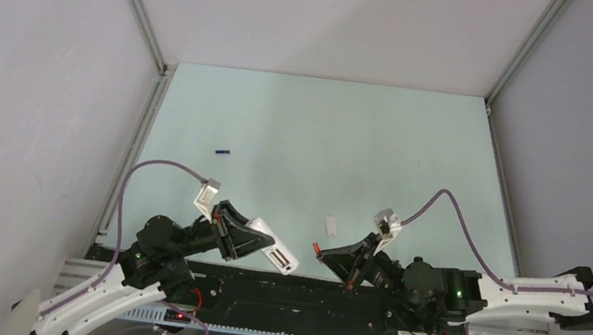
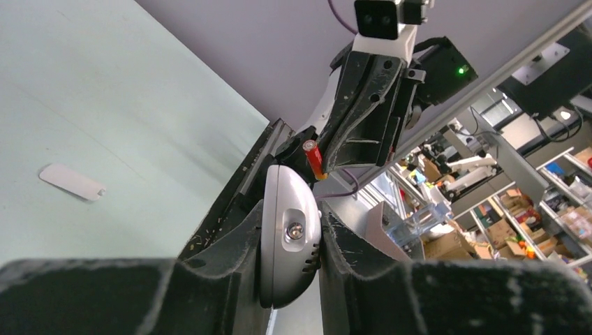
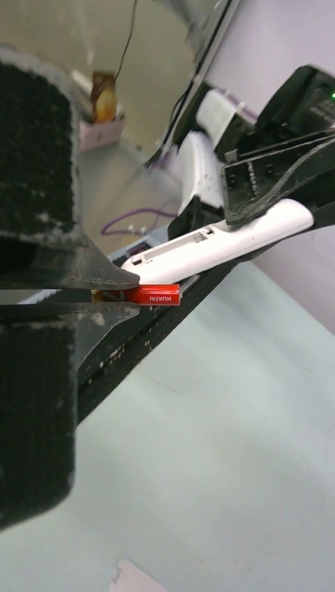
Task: Load the batteries into the remote control
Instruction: Load the battery into the remote control.
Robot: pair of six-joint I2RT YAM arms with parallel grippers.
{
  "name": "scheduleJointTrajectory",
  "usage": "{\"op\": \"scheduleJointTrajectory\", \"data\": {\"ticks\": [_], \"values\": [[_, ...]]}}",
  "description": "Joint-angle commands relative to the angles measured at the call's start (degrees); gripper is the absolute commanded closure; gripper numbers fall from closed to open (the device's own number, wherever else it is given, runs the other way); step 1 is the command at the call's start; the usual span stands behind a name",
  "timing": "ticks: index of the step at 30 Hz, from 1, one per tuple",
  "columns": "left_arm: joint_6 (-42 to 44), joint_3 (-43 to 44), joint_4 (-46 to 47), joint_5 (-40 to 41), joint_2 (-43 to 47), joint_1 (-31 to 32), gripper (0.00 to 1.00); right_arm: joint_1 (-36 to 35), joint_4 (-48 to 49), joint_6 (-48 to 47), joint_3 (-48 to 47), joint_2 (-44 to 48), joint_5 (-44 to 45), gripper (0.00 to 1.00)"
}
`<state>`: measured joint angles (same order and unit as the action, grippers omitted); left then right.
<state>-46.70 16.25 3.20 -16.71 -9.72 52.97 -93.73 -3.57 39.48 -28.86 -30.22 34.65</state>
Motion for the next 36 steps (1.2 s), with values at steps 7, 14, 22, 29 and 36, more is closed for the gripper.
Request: {"op": "scheduleJointTrajectory", "data": {"ticks": [7, 14, 22, 29, 36], "values": [[4.3, -3.5, 7.1, 0.0, 2.9, -0.1, 1.0, -4.6, 8.5, -29.4, -3.6, -7.9, 3.6, 1.0], [-8.0, -9.9, 14.8, 12.7, -7.8, -0.1, 1.0, -4.7, -6.8, -30.3, -11.9, -6.8, 2.6, 1.0], [-16.8, -12.6, 40.6, 13.2, -30.0, -0.1, 1.0, 1.4, -33.4, -23.5, -26.0, -11.8, -6.5, 1.0], [-23.5, -13.9, 51.9, 10.9, -38.1, -0.1, 1.0, 7.0, -36.5, -22.4, -26.4, -17.0, -13.5, 1.0], [-29.3, -15.8, 53.3, 12.1, -36.3, -0.1, 1.0, 8.9, -35.0, -24.8, -28.6, -20.4, -15.8, 1.0]]}}
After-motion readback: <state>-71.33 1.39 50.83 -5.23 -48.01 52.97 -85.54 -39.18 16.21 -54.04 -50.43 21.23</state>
